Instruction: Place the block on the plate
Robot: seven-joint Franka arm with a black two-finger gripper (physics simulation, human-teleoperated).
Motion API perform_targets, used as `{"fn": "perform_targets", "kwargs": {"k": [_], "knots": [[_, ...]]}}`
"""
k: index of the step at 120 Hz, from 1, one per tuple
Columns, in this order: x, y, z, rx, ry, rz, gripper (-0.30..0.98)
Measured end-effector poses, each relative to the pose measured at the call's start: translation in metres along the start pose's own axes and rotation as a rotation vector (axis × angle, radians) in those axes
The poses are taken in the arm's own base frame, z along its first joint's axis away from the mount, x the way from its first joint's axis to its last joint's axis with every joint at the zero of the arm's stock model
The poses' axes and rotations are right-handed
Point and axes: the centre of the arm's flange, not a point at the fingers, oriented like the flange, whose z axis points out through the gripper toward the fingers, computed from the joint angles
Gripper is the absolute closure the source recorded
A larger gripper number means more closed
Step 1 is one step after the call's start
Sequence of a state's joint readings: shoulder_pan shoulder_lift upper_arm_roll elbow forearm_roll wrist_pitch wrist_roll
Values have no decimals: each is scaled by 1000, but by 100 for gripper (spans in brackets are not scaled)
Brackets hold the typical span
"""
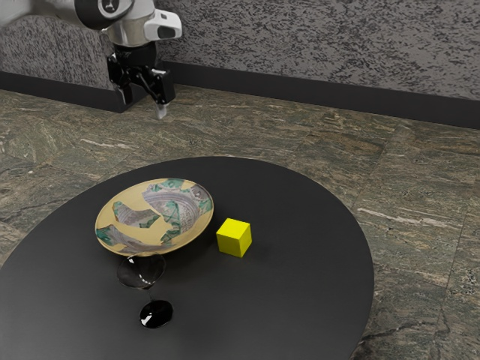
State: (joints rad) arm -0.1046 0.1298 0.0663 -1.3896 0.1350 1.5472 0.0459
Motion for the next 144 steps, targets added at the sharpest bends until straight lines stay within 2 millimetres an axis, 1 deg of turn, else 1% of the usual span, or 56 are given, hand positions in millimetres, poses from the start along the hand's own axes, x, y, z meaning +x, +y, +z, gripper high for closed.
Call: {"fn": "perform_targets", "kwargs": {"k": [10,16,24,28,32,39,47,51,54,62,76,85,106,125,144], "knots": [[-1,0,2,7,-7,5,0],[-3,3,3,13,-9,13,0],[2,9,21,21,-26,25,0],[9,15,34,23,-36,27,0],[19,26,53,20,-50,31,0],[42,52,96,5,-79,39,0],[63,79,143,-14,-97,27,0],[70,87,162,-23,-100,8,0],[74,91,171,-30,-98,-11,0],[79,105,191,-42,-88,-65,0],[71,140,232,-53,-97,-139,0],[64,149,254,-55,-103,-192,0],[57,159,279,-74,-84,-311,0],[53,166,288,-85,-75,-384,0],[53,166,287,-85,-63,-394,0]]}}
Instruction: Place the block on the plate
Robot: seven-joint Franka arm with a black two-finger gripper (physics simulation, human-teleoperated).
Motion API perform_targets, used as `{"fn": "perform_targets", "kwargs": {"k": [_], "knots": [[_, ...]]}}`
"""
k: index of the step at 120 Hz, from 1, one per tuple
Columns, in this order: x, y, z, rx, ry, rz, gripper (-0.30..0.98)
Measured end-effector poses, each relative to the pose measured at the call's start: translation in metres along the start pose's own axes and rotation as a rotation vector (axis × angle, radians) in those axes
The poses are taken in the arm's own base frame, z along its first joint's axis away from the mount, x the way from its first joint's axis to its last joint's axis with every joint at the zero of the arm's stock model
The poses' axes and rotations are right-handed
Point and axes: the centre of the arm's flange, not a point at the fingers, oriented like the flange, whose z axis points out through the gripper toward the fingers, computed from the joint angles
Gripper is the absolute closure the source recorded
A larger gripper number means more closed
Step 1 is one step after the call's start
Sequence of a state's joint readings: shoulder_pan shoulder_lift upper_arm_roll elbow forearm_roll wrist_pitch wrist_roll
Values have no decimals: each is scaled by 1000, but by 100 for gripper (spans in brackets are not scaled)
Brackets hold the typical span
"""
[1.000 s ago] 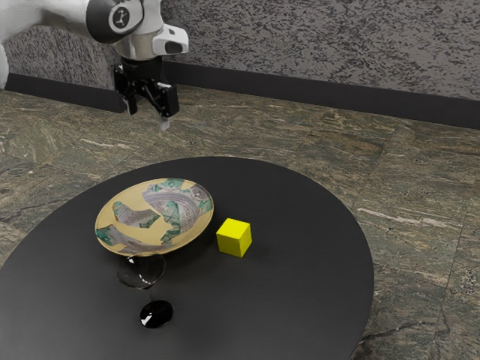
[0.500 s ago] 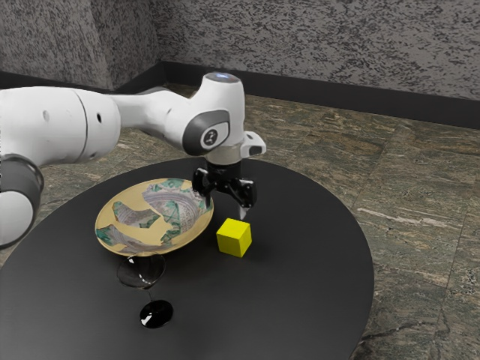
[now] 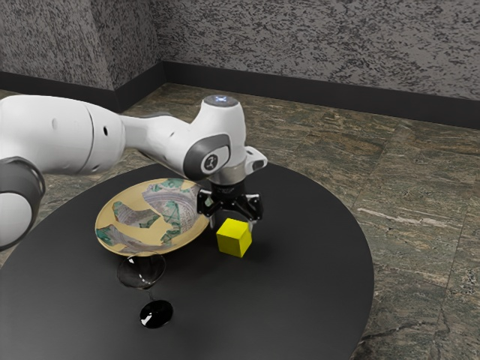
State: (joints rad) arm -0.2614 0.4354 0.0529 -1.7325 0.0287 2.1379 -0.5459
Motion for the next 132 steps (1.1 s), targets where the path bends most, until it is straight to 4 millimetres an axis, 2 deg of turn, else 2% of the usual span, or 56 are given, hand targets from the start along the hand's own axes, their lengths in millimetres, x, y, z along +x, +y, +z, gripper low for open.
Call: {"fn": "perform_targets", "kwargs": {"k": [16,31,40,76,116,132], "knots": [[8,-7,-1,-5,15,25,0],[26,-7,19,-1,12,61,0],[31,-6,24,-8,21,92,0],[36,-6,40,-35,21,186,0],[36,-6,48,-52,14,266,0],[36,-6,53,-59,12,285,4]]}}
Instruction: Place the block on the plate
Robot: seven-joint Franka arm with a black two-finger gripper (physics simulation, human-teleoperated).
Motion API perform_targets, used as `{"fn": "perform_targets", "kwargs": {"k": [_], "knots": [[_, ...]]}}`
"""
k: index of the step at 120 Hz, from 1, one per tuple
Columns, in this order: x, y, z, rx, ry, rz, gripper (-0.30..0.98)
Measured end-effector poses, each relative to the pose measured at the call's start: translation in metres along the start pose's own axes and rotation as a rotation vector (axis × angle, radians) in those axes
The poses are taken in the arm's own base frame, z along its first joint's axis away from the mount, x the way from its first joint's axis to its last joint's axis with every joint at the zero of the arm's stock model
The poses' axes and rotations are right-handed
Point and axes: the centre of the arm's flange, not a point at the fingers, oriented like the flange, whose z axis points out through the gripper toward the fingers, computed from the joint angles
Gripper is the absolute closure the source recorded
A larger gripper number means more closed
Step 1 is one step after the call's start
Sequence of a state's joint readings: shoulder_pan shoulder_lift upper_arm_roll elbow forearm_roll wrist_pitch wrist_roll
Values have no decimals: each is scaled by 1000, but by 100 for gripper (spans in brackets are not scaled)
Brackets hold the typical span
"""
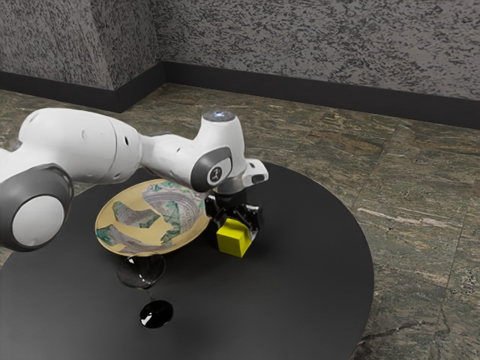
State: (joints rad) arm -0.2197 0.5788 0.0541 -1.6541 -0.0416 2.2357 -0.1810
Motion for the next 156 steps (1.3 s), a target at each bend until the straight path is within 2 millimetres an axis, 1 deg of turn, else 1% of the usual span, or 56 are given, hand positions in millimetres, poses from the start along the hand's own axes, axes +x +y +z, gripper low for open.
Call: {"fn": "perform_targets", "kwargs": {"k": [26,56,68,81,88,94,104,108,114,122,129,134,139,145,156], "knots": [[1,-2,0,-9,4,19,26],[1,-3,1,-5,6,38,30],[3,-3,-10,-3,23,45,33],[5,-6,-36,0,56,49,40],[5,-10,-53,2,76,46,43],[6,-23,-77,9,102,30,45],[6,-61,-118,17,138,-23,48],[5,-80,-125,22,134,-51,49],[4,-111,-127,31,114,-96,50],[-2,-153,-120,39,74,-158,50],[-8,-188,-103,45,26,-212,49],[-11,-207,-89,48,-6,-239,49],[-12,-217,-74,49,-33,-256,49],[-12,-223,-60,50,-58,-265,49],[-13,-228,-49,49,-74,-273,49]]}}
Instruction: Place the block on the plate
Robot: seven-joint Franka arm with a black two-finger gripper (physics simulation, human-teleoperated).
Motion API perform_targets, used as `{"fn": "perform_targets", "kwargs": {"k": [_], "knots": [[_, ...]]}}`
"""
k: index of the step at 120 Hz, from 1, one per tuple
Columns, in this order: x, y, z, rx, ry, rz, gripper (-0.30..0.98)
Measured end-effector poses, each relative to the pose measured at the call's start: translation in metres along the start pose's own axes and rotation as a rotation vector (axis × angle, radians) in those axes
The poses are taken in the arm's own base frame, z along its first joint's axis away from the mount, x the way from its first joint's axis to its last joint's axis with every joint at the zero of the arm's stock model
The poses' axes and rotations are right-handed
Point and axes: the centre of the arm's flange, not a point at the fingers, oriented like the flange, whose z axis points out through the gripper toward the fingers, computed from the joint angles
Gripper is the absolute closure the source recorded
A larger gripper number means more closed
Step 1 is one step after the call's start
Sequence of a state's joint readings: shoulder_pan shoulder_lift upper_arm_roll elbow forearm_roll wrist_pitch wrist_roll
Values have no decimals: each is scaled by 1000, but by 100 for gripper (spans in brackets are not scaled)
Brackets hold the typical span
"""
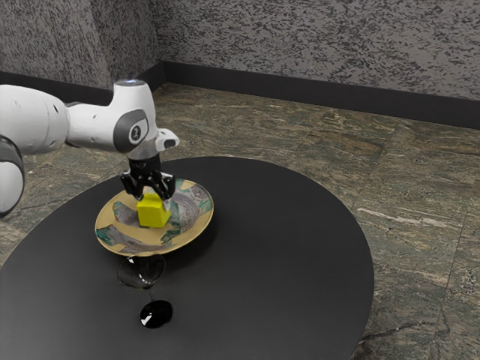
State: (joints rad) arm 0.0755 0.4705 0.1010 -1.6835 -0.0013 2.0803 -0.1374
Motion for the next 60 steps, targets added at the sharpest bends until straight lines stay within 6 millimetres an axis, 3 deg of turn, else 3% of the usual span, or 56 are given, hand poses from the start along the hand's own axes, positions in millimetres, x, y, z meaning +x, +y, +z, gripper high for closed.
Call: {"fn": "perform_targets", "kwargs": {"k": [5,22,44,50,60], "knots": [[0,-1,2,0,-2,-1,48],[0,2,-1,-13,0,4,26],[-2,7,-15,-26,15,22,11],[-9,8,-47,-36,49,31,9],[-35,25,-127,-51,120,76,6]]}}
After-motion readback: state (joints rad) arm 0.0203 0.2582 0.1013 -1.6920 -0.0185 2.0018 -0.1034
